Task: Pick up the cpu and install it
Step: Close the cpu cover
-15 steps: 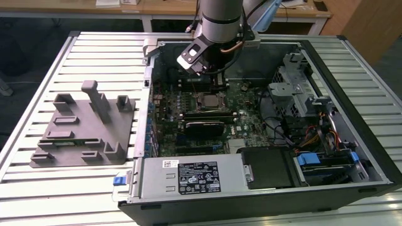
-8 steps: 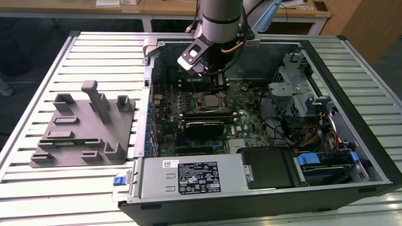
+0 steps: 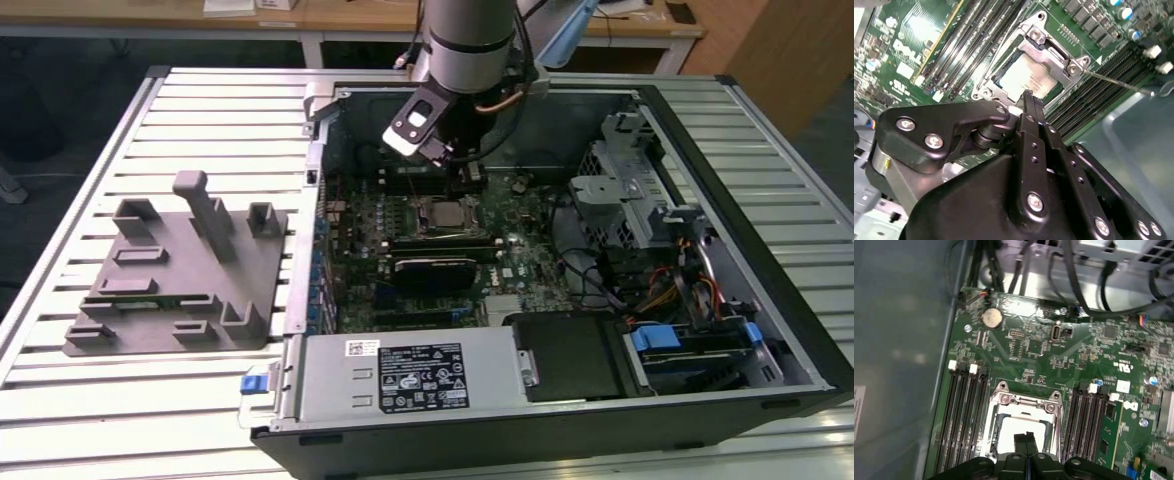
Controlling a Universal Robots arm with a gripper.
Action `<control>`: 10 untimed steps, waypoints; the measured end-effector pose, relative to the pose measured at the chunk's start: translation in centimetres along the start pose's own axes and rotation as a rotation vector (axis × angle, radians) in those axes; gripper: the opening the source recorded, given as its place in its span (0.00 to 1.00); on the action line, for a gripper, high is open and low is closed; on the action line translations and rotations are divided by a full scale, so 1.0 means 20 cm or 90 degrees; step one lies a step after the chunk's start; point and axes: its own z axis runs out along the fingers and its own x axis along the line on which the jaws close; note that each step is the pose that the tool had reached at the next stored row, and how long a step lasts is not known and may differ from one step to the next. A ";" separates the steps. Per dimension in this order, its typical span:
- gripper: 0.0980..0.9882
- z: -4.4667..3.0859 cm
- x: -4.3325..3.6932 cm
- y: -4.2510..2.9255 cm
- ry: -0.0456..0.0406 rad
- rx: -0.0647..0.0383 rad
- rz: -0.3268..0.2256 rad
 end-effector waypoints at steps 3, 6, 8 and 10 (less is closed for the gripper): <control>0.01 0.004 0.000 0.000 -0.0007 0.001 -0.031; 0.01 0.009 0.000 0.000 -0.0010 0.002 -0.064; 0.01 0.013 0.000 -0.001 -0.0007 0.002 -0.087; 0.01 0.016 0.000 -0.001 -0.0002 0.002 -0.110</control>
